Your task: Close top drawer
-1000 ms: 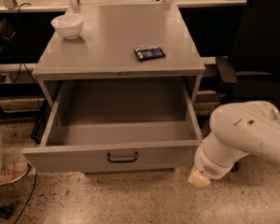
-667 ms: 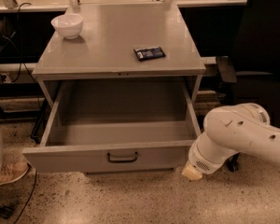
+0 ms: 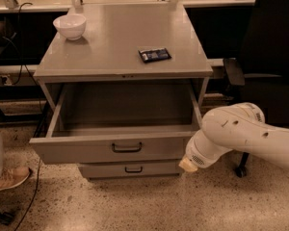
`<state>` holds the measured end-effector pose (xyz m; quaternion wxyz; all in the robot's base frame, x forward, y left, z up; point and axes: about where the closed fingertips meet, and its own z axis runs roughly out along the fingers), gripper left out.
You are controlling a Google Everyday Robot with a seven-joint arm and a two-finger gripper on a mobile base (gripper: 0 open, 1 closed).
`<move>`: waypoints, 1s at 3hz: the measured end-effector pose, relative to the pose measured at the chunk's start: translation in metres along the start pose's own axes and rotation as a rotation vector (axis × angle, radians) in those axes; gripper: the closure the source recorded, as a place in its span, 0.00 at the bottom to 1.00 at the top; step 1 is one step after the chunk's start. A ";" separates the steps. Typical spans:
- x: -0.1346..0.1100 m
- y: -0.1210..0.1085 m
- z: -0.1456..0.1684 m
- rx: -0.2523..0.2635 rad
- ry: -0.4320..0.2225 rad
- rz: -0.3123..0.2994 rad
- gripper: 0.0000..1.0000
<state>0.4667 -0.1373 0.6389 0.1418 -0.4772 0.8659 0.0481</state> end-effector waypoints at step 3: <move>-0.059 -0.043 -0.007 0.082 -0.118 -0.124 1.00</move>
Offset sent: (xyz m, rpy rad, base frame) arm 0.1018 0.0339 0.0475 0.0542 -0.2536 0.1651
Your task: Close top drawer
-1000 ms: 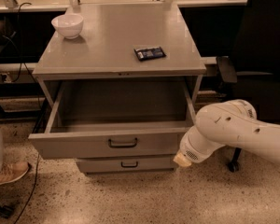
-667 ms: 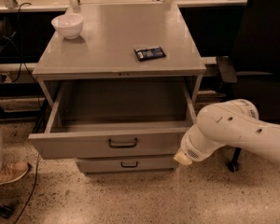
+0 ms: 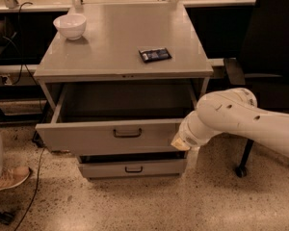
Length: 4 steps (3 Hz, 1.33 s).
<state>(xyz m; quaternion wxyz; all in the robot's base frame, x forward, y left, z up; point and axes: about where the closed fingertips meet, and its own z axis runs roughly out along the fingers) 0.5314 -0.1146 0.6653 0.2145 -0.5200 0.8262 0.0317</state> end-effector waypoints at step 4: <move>-0.082 -0.071 0.046 0.009 -0.078 -0.108 1.00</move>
Offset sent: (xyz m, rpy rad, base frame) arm 0.1324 0.0637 0.0002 0.0287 -0.0789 0.1437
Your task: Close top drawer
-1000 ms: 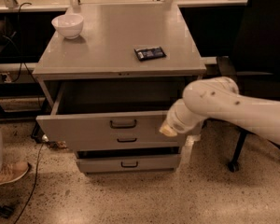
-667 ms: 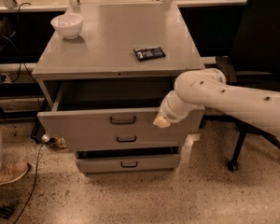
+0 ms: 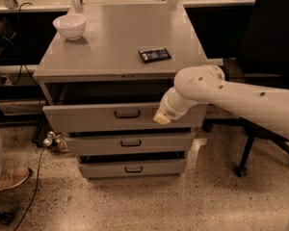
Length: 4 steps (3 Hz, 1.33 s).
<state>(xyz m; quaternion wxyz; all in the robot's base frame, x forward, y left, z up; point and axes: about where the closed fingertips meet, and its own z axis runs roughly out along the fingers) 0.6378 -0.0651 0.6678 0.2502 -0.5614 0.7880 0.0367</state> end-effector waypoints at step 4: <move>0.005 -0.030 -0.003 0.051 -0.040 0.011 1.00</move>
Offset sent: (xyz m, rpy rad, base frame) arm 0.0551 0.0062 0.0163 0.0417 -0.0805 0.0111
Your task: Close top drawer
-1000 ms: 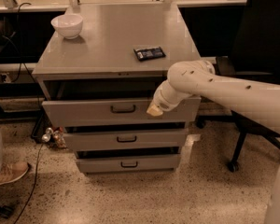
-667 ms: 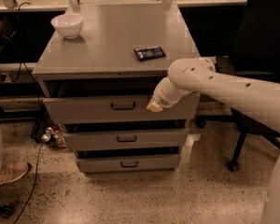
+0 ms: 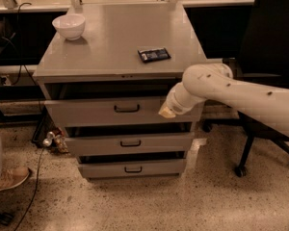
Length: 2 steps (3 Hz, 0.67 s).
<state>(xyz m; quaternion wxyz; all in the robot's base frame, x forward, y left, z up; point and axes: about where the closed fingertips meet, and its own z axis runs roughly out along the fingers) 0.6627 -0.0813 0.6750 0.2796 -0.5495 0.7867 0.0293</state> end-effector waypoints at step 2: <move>0.073 0.041 -0.044 0.012 0.040 0.131 1.00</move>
Offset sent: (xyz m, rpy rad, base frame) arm -0.1190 -0.1135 -0.0038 0.0339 0.0654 -0.2358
